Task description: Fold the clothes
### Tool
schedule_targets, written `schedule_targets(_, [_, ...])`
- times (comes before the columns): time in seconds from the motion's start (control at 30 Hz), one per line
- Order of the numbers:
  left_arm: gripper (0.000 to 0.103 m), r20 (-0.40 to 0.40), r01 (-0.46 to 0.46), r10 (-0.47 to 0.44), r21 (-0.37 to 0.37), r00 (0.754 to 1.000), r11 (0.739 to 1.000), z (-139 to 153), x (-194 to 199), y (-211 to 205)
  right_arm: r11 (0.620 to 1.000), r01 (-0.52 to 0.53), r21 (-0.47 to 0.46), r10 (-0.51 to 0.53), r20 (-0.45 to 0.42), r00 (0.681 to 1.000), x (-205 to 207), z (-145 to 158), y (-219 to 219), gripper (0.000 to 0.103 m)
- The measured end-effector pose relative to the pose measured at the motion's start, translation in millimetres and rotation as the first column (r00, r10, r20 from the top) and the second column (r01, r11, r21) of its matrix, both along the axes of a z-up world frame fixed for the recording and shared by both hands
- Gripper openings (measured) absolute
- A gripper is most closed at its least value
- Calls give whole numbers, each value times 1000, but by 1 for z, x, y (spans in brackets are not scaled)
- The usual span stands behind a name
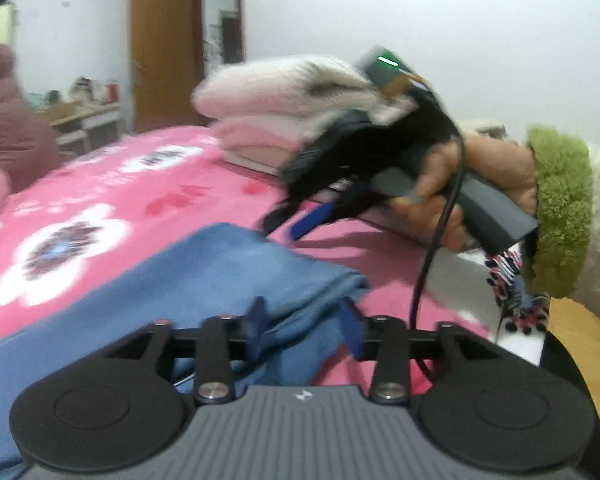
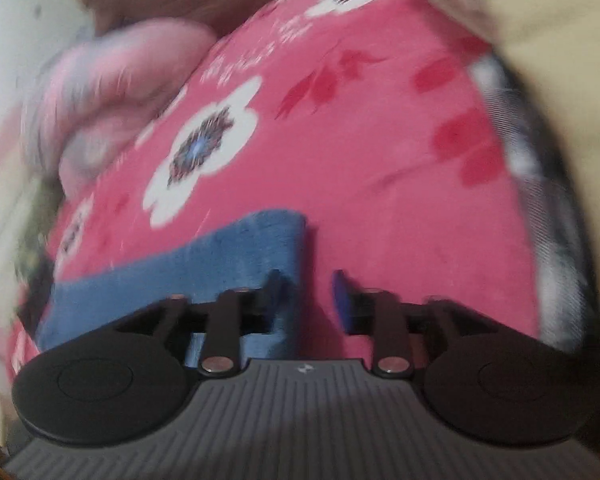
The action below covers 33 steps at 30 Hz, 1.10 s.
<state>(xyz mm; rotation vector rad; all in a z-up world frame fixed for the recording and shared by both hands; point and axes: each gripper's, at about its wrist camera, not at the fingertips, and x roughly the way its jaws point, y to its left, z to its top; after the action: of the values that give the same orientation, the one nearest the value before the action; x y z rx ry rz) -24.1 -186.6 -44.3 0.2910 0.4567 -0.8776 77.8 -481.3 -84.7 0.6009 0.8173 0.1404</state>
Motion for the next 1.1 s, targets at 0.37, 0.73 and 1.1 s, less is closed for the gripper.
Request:
schedule_targets(0.37, [51, -126, -572, 560, -101, 819, 814, 22, 65, 210, 991, -18, -135, 45, 201, 978, -64, 47, 78, 33])
schedule_targets(0.73, [39, -165, -653, 635, -94, 755, 752, -18, 97, 250, 907, -39, -419, 101, 128, 987, -77, 3, 109, 30])
schedule_targets(1.1, [43, -4, -619, 619, -22, 786, 785, 6, 98, 195, 843, -47, -536, 252, 316, 915, -61, 42, 164, 32])
